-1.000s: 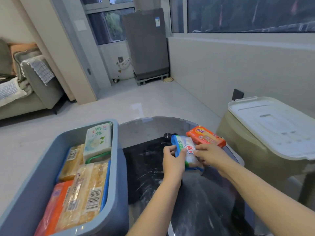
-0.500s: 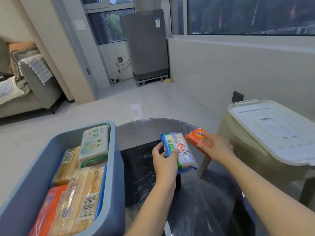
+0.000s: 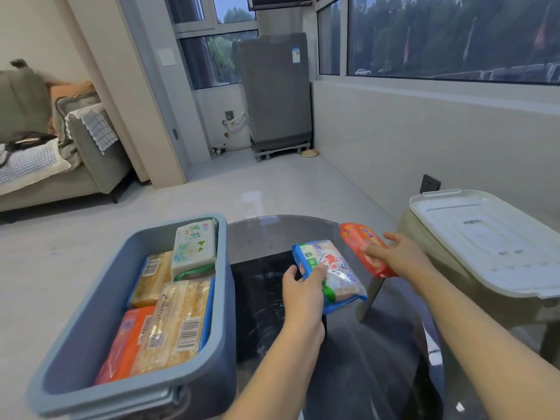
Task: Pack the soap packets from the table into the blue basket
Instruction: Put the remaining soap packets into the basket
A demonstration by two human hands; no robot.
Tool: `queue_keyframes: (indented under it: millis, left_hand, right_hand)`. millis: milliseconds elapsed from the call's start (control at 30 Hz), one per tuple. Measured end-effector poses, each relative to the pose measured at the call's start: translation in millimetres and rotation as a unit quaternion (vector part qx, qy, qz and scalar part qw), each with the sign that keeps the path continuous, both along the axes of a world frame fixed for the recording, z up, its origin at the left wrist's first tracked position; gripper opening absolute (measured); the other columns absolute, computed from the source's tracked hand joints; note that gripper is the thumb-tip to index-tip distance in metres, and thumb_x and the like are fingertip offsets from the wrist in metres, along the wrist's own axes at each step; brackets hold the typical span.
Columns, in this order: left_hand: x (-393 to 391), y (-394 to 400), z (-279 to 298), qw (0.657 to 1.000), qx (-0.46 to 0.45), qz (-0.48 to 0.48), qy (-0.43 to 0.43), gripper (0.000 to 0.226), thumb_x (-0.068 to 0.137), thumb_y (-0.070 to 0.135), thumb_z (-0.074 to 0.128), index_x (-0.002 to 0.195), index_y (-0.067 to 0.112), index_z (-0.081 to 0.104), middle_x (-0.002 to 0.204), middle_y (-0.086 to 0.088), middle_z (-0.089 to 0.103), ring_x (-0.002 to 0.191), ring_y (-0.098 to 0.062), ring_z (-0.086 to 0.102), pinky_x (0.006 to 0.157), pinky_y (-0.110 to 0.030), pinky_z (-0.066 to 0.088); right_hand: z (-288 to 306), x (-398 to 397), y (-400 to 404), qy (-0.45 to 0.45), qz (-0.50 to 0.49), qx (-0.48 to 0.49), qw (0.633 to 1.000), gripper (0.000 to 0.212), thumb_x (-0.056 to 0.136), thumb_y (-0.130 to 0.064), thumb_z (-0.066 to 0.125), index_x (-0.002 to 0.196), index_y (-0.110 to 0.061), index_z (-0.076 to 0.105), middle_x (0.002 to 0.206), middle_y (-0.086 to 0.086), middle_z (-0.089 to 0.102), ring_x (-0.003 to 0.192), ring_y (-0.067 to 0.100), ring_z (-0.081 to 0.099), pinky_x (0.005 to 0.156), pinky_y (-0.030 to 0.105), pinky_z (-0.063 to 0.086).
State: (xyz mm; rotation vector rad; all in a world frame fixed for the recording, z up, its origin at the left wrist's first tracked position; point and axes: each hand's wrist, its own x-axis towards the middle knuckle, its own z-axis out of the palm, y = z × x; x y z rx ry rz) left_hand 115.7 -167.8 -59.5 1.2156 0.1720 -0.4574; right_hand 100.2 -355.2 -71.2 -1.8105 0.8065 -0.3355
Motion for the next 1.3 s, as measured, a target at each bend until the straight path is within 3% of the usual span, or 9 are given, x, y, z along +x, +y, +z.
queue_keyframes:
  millis: [200,267,367,567,733,900,1067,1200,1300]
  left_hand:
    - [-20,19,43,0.998,-0.047,-0.031,-0.009,0.037,0.088,0.014,0.06,0.125,0.011,0.055,0.107,-0.012,0.071,0.083,-0.026,0.073,0.071,-0.04,0.06]
    - [-26,30,57,0.997,-0.06,-0.037,-0.02,0.034,0.089,0.016,0.058,0.123,0.013,0.056,0.104,-0.011,0.072,0.08,-0.025,0.073,0.065,-0.038,0.06]
    - [-34,49,73,0.997,-0.054,-0.035,-0.046,0.032,0.09,0.02,0.057,0.122,0.014,0.057,0.104,-0.01,0.072,0.078,-0.023,0.073,0.059,-0.033,0.059]
    - [-35,99,89,0.995,-0.011,-0.017,-0.101,0.03,0.088,0.028,0.062,0.116,0.016,0.06,0.096,-0.005,0.074,0.077,-0.019,0.074,0.066,-0.036,0.061]
    - [-23,142,100,0.993,0.025,0.006,-0.111,0.035,0.087,0.031,0.063,0.118,0.016,0.057,0.099,-0.008,0.073,0.074,-0.023,0.074,0.059,-0.037,0.059]
    - [2,182,108,0.987,0.062,0.033,-0.146,0.033,0.088,0.029,0.063,0.114,0.009,0.058,0.098,-0.012,0.073,0.072,-0.023,0.073,0.055,-0.033,0.058]
    - [34,215,109,0.977,0.103,0.087,-0.167,0.038,0.087,0.023,0.066,0.119,0.008,0.056,0.098,-0.013,0.072,0.074,-0.026,0.073,0.058,-0.037,0.06]
    - [60,232,101,0.967,0.18,0.104,-0.146,0.044,0.086,0.021,0.067,0.125,0.007,0.051,0.094,-0.011,0.069,0.064,-0.019,0.069,0.039,-0.025,0.052]
    - [79,238,96,0.955,0.223,0.134,-0.145,0.05,0.085,0.024,0.068,0.129,0.011,0.047,0.102,-0.011,0.067,0.071,-0.022,0.069,0.046,-0.028,0.053]
  right_hand:
    - [35,-24,13,-0.093,0.073,0.165,0.979,0.055,0.077,-0.027,0.067,0.125,-0.003,0.053,0.098,0.015,0.068,0.081,0.027,0.067,0.062,0.034,0.053]
    - [44,-32,23,-0.12,0.103,0.209,0.965,0.057,0.071,-0.029,0.069,0.119,-0.001,0.056,0.09,0.014,0.07,0.075,0.025,0.067,0.062,0.033,0.053]
    - [54,-42,38,-0.151,0.135,0.269,0.942,0.073,0.057,-0.034,0.073,0.12,-0.002,0.053,0.094,0.015,0.069,0.08,0.024,0.068,0.077,0.037,0.054]
    - [74,-54,76,-0.16,0.23,0.342,0.897,0.072,0.057,-0.024,0.076,0.121,-0.006,0.048,0.105,0.019,0.063,0.072,0.019,0.07,0.054,0.026,0.056]
    - [74,-49,109,-0.123,0.278,0.334,0.892,0.086,0.041,-0.033,0.086,0.117,-0.011,0.051,0.093,0.012,0.073,0.069,0.017,0.069,0.054,0.027,0.056]
    - [75,-37,141,-0.119,0.294,0.319,0.893,0.078,0.05,-0.038,0.082,0.118,-0.015,0.053,0.075,0.002,0.074,0.064,0.015,0.07,0.052,0.025,0.053]
    - [81,-21,175,-0.112,0.31,0.285,0.9,0.063,0.055,-0.044,0.078,0.109,-0.023,0.055,0.099,0.008,0.072,0.076,0.018,0.072,0.057,0.027,0.055]
    - [82,-7,200,-0.103,0.324,0.271,0.901,0.066,0.056,-0.04,0.077,0.115,-0.021,0.055,0.107,0.01,0.07,0.086,0.023,0.071,0.062,0.031,0.055]
    - [81,-1,209,-0.103,0.336,0.267,0.897,0.069,0.057,-0.038,0.077,0.119,-0.021,0.054,0.108,0.011,0.07,0.091,0.026,0.07,0.064,0.033,0.056]
